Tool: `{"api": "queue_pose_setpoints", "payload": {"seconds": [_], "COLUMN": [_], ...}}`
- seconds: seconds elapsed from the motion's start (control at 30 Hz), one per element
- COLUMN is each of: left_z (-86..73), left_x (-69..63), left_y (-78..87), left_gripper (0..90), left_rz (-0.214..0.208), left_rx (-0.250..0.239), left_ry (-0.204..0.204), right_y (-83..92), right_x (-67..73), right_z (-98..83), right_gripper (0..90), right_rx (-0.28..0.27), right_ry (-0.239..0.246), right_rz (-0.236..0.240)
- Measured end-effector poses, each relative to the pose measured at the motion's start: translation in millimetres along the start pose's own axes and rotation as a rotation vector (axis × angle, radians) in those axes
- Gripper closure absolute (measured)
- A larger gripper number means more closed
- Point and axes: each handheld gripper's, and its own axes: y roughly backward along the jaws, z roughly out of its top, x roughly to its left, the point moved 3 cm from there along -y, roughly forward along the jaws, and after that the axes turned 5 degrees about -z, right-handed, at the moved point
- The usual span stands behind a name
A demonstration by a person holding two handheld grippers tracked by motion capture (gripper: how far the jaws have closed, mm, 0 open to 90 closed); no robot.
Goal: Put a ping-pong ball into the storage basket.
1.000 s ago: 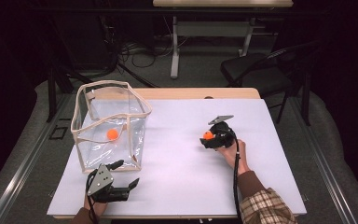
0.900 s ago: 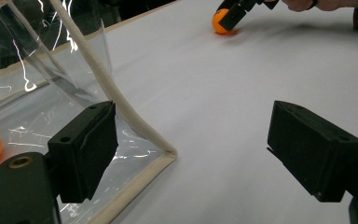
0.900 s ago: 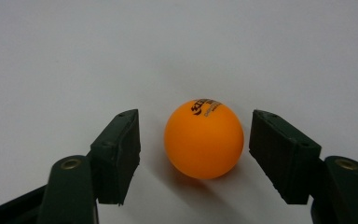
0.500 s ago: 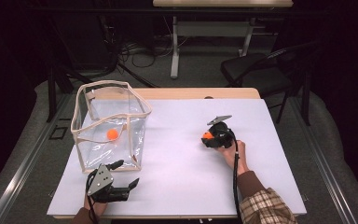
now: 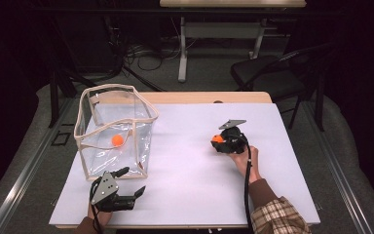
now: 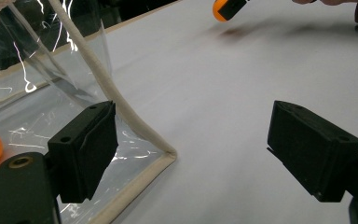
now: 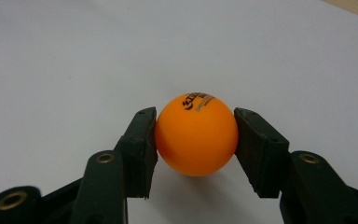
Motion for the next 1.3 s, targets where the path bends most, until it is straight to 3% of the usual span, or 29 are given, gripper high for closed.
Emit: {"api": "queue_pose_setpoints", "payload": {"seconds": [0.47, 1.3], "left_z": [0.0, 0.3], "left_x": [0.5, 0.0], "left_y": [0.3, -0.7], "left_gripper": [15.9, 15.9], "left_rz": [0.003, 0.003], "left_rx": [0.002, -0.002], "left_ry": [-0.006, -0.003], "right_y": [14.3, 31.5], "right_x": [2.4, 20.5], "right_z": [6.8, 18.4], "right_gripper": [50.7, 50.8], "right_rx": [-0.056, -0.139], "right_ry": [0.016, 0.042], "right_rz": [-0.016, 0.025]}}
